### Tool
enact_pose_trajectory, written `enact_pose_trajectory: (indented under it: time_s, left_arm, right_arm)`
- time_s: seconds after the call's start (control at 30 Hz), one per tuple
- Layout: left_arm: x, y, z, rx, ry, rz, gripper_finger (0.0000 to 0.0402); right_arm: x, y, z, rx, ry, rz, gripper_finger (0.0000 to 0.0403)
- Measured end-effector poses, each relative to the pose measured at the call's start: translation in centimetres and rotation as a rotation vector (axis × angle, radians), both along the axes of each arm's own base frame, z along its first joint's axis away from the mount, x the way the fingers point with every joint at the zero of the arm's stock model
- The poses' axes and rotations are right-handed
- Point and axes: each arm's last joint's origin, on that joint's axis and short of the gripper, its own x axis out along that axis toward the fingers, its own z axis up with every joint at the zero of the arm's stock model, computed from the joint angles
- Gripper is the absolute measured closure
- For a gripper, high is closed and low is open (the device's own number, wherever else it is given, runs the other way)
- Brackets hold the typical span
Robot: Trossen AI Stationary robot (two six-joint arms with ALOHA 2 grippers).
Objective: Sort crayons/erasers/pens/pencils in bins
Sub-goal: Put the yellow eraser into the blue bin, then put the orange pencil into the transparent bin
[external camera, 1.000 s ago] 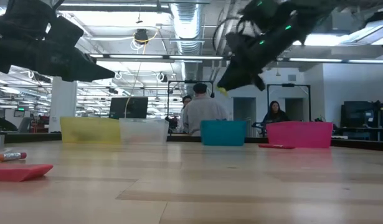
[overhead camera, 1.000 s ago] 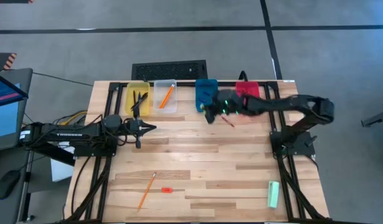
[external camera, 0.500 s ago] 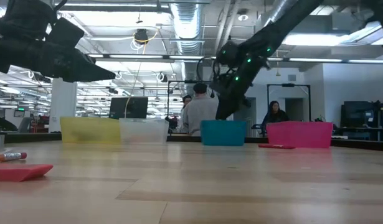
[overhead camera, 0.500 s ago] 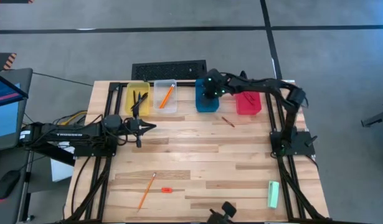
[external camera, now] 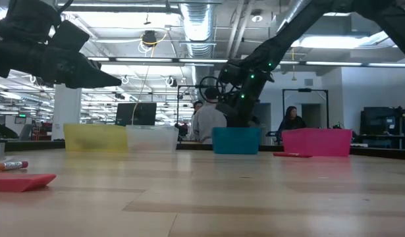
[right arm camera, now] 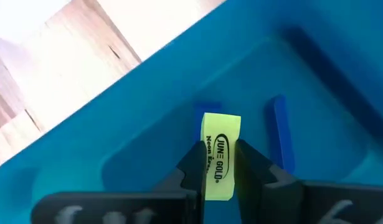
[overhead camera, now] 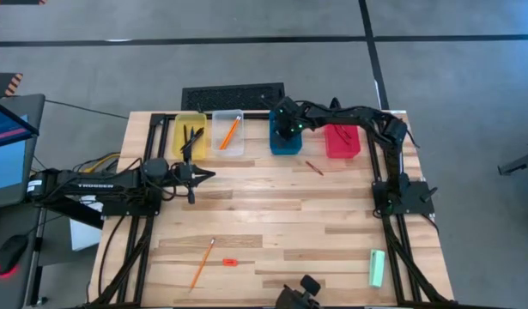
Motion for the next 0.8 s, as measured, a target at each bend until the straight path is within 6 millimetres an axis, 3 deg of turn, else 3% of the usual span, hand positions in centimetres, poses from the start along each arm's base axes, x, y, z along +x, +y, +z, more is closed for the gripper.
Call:
enact_pose_trajectory:
  time_s: [0.17, 0.4, 0.57, 0.67, 0.8]
  left_arm:
    - [0.0, 0.0, 0.0, -0.001, 0.0, 0.0, 0.0395]
    - [-0.1, 0.0, -0.5, -0.012, 0.048, 0.001, 0.0395]
    - [-0.1, 0.0, -0.4, -0.017, 0.04, 0.002, 0.0395]
    - [-0.1, 0.0, -0.4, -0.023, 0.039, 0.003, 0.0395]
    - [-0.1, 0.0, -0.4, -0.053, 0.033, 0.009, 0.0395]
  right_arm:
    - [0.0, 0.1, 0.0, -0.001, 0.007, 0.005, 0.0324]
    - [0.2, 0.6, 0.1, 0.006, 0.023, 0.018, 0.0243]
    - [0.4, 0.9, 1.8, 0.047, 0.095, 0.036, 0.0201]
    - [0.5, 2.2, 2.8, 0.041, 0.132, 0.102, 0.0202]
    - [0.7, 4.7, 4.5, -0.074, 0.12, 0.165, 0.0248]
